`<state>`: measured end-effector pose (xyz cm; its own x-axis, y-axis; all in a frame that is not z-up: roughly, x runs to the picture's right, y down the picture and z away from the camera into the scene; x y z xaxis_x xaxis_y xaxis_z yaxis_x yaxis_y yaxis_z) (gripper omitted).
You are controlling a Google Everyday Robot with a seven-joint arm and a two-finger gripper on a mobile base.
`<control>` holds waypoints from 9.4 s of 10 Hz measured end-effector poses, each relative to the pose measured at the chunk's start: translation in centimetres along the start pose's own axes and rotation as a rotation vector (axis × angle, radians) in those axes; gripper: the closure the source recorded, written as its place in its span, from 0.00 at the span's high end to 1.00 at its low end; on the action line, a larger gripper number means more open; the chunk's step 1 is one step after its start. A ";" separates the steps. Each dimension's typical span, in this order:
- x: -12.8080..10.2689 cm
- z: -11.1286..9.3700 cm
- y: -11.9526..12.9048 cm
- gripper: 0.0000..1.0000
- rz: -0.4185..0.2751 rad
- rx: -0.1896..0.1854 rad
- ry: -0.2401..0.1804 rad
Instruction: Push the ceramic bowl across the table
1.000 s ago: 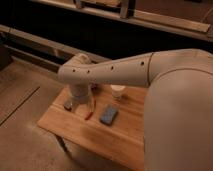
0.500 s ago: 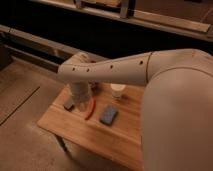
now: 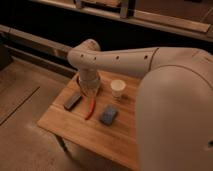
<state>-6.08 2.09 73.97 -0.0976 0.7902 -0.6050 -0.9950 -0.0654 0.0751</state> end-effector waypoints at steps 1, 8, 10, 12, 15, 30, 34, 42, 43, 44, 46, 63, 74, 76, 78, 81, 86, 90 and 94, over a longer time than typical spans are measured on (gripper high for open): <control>-1.0 0.2 -0.3 0.00 -0.006 0.001 0.002; -7.9 1.6 0.4 0.00 -0.144 0.062 -0.001; -9.3 1.9 0.9 0.00 -0.160 0.066 0.006; -9.6 1.9 1.0 0.00 -0.162 0.066 0.007; -9.5 1.9 1.1 0.00 -0.163 0.065 0.008; -17.8 9.8 4.8 0.00 -0.139 0.164 0.092; -17.4 10.2 11.1 0.00 -0.179 0.045 0.105; -17.5 9.2 15.5 0.00 -0.255 -0.051 0.075; -17.6 9.1 15.4 0.00 -0.254 -0.050 0.073; -17.8 8.7 15.3 0.00 -0.253 -0.049 0.065; -18.2 7.8 15.5 0.00 -0.262 -0.049 0.044; -20.3 5.5 9.3 0.00 -0.096 0.065 0.002; -20.3 5.5 9.2 0.00 -0.095 0.065 0.003; -20.3 5.5 9.2 0.00 -0.095 0.065 0.003; -20.4 5.5 9.0 0.00 -0.089 0.059 0.004; -20.4 6.1 8.2 0.00 -0.070 0.008 0.027; -16.5 9.3 11.7 0.00 -0.184 -0.053 0.159; -12.8 12.3 15.3 0.00 -0.218 -0.073 0.248; -12.4 11.9 18.3 0.00 -0.285 -0.053 0.221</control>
<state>-22.88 -1.64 92.26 0.1879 0.6310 -0.7526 -0.9819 0.1031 -0.1588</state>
